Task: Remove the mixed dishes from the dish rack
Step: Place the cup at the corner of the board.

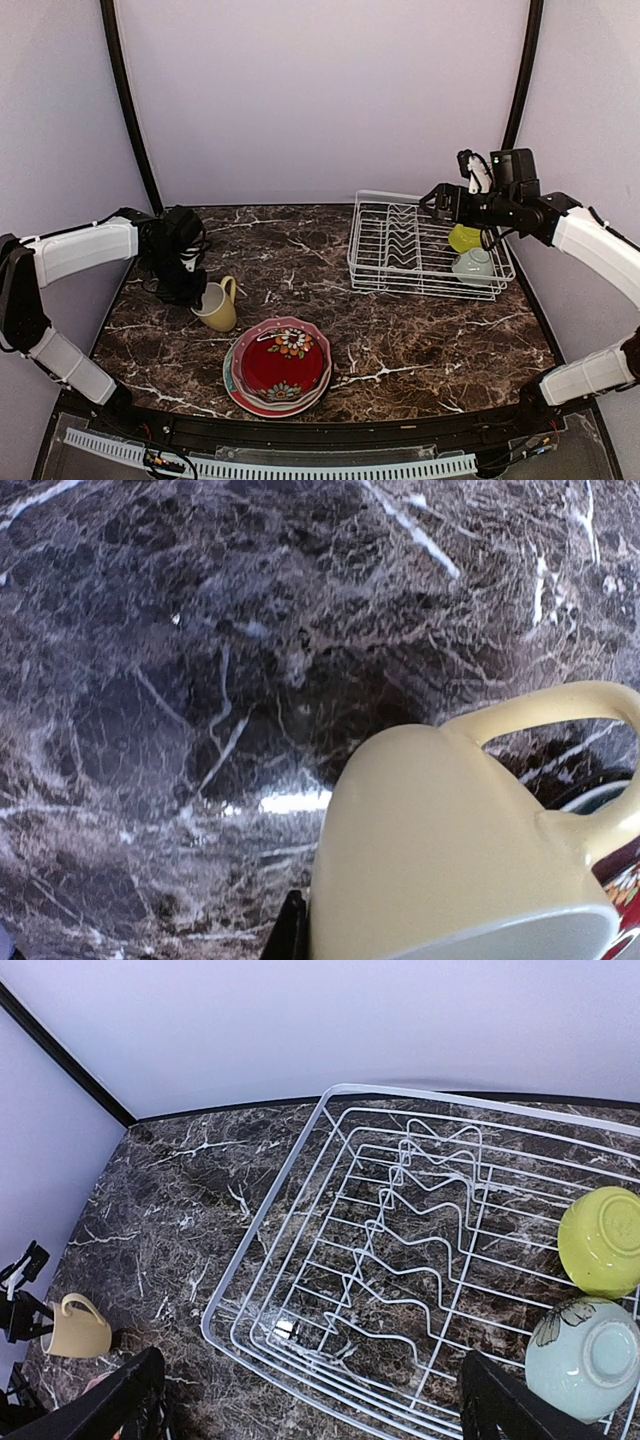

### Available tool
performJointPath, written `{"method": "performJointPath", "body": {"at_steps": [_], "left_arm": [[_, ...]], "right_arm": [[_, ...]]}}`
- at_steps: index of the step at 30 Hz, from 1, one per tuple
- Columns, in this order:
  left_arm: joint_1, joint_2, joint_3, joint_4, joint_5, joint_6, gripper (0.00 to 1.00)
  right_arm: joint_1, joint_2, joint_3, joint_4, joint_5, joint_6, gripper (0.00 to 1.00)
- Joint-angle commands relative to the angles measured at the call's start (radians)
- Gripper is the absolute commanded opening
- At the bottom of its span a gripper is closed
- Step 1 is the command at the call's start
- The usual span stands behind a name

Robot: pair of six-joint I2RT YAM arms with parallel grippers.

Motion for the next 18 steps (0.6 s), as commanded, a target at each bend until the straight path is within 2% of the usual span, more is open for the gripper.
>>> {"method": "performJointPath", "body": {"at_steps": [1,4,10,18], "left_arm": [[-0.039,-0.116,-0.007,-0.156,-0.081,-0.079,0.01],[-0.082,-0.151,-0.021,-0.222,-0.139,-0.133,0.01],[-0.160,-0.166,-0.064,-0.294,-0.157,-0.232,0.01],[-0.171,-0.233,-0.165,-0.234,-0.124,-0.301,0.02]], "right_arm": [[-0.004,-0.020,-0.009,0.018,0.016,0.011,0.99],[-0.005,-0.010,-0.009,0.023,0.018,0.029,0.99],[-0.004,0.033,0.028,-0.011,0.014,0.056,0.99],[-0.006,0.008,0.013,-0.037,0.105,0.072,0.99]]}}
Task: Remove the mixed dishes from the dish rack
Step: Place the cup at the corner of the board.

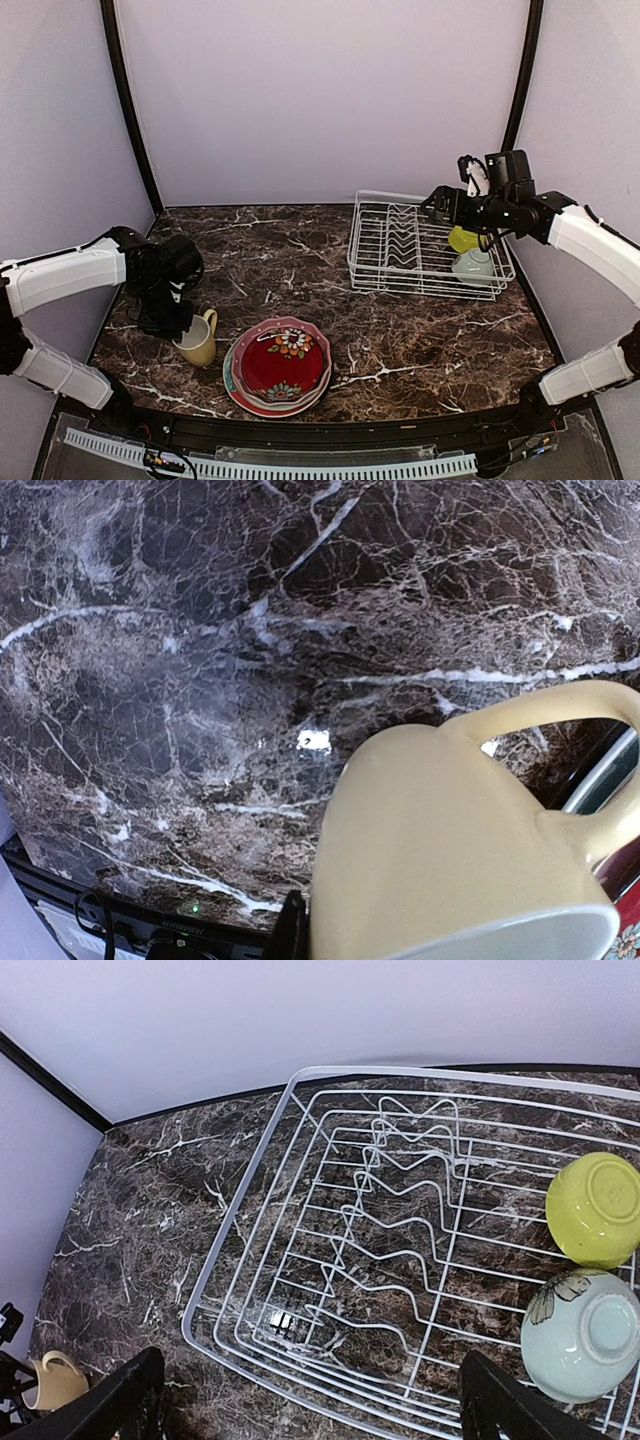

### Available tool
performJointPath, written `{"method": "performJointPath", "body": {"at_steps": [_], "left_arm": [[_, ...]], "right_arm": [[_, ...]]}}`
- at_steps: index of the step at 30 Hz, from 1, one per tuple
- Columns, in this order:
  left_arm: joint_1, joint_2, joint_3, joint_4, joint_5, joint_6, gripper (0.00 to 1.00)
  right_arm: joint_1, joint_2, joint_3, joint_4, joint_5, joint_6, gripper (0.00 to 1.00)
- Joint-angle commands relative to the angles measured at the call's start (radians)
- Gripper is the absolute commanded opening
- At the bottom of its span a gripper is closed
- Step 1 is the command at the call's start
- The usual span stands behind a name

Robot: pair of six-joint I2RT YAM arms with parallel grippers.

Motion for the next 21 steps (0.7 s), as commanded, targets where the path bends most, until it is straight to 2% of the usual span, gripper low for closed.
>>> {"method": "performJointPath", "body": {"at_steps": [1,4,9,11,14,21], "left_arm": [[-0.002,-0.064,-0.053,0.029,0.023,-0.062,0.02],[-0.002,-0.064,-0.062,0.027,0.022,-0.065,0.06],[-0.002,-0.084,-0.052,0.008,0.007,-0.055,0.28],[-0.002,-0.096,-0.047,0.009,0.005,-0.052,0.37],[-0.002,-0.112,-0.031,0.009,0.009,-0.044,0.43],[-0.002,-0.191,0.005,0.027,-0.008,-0.017,0.61]], "right_arm": [[-0.007,-0.018,0.012,-0.025,0.085,0.019,0.99],[-0.016,-0.004,0.026,-0.056,0.107,-0.016,0.99],[-0.050,0.060,0.071,-0.148,0.160,-0.132,0.99],[-0.071,0.135,0.119,-0.231,0.198,-0.154,0.99],[-0.088,0.229,0.187,-0.351,0.267,-0.175,0.99],[-0.110,0.384,0.282,-0.477,0.331,-0.212,0.99]]}}
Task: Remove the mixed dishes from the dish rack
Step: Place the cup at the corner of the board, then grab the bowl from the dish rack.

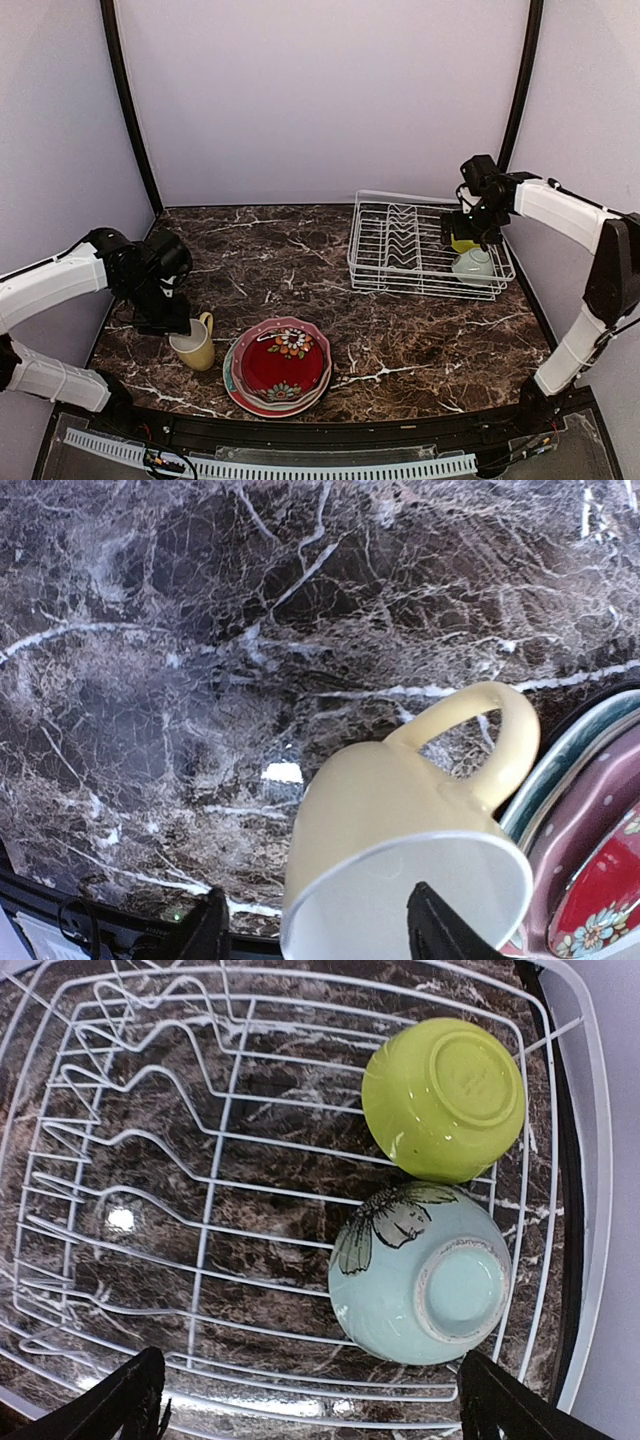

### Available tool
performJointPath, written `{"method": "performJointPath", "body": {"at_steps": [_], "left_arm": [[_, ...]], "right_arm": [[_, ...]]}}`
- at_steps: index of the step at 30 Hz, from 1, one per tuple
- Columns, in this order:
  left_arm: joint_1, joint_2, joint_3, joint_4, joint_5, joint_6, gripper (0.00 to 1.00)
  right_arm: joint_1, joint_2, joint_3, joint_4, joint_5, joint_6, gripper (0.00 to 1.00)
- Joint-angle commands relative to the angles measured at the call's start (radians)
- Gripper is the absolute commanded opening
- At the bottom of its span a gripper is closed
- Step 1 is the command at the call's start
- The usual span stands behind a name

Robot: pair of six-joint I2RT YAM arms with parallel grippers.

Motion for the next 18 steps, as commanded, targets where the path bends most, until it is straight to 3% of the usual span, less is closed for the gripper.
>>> {"method": "performJointPath", "body": {"at_steps": [1,10,18], "left_arm": [[0.000,-0.083,0.041,0.018,-0.016,0.027,0.65],[-0.001,-0.155,0.096,0.128,-0.072,0.187,0.85],[0.001,-0.184,0.157,0.305,-0.206,0.365,0.90]], "right_arm": [[-0.008,0.084,0.079,-0.144,0.077,-0.042,0.98],[0.052,0.295,0.218,-0.343,0.280,0.013,0.93],[0.115,0.417,0.274,-0.432,0.470,0.114,0.98]]}}
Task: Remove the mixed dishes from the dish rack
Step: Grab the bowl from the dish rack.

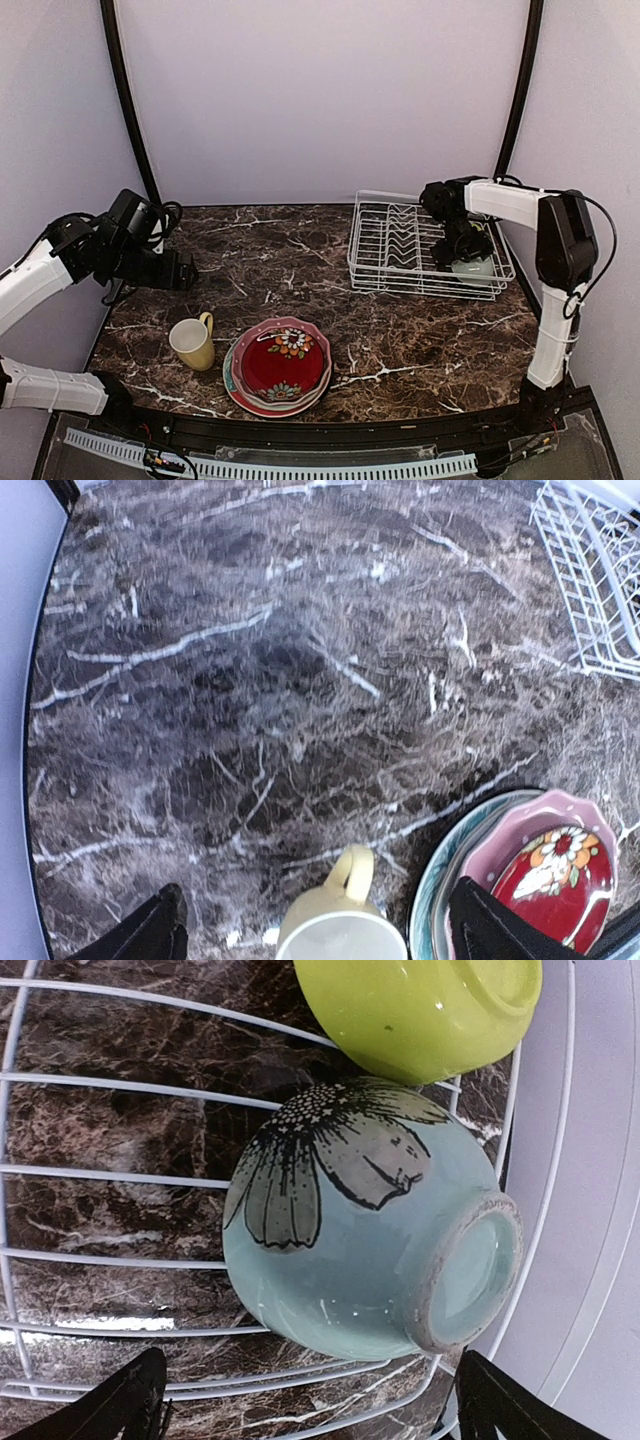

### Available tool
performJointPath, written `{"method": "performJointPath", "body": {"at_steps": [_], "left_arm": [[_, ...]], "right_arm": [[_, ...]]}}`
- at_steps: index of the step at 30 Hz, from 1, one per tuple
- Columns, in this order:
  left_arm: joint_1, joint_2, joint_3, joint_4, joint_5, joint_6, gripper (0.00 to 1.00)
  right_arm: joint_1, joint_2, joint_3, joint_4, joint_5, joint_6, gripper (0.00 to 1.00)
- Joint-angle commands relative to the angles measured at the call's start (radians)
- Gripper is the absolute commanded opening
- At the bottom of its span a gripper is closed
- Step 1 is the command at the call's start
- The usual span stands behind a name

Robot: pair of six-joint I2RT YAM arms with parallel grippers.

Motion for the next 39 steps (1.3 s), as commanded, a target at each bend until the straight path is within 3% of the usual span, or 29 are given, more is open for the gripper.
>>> {"method": "performJointPath", "body": {"at_steps": [1,10,28,34,39], "left_arm": [[0.001,-0.025,0.030,0.132,-0.087,0.135,0.90],[0.001,-0.090,-0.075,0.252,-0.020,0.112,0.90],[0.001,-0.108,-0.089,0.262,-0.007,0.117,0.90],[0.001,-0.096,-0.084,0.268,0.002,0.111,0.90],[0.001,-0.085,-0.084,0.277,0.012,0.104,0.90]], "right_arm": [[0.027,0.066,0.060,-0.079,0.151,0.076,0.98],[0.041,0.190,0.087,-0.096,0.249,0.147,0.98],[0.072,0.252,0.066,-0.045,0.339,0.108,0.88],[0.078,0.248,0.063,-0.021,0.353,0.038,0.98],[0.081,0.247,0.053,0.030,0.360,-0.057,0.99]]}}
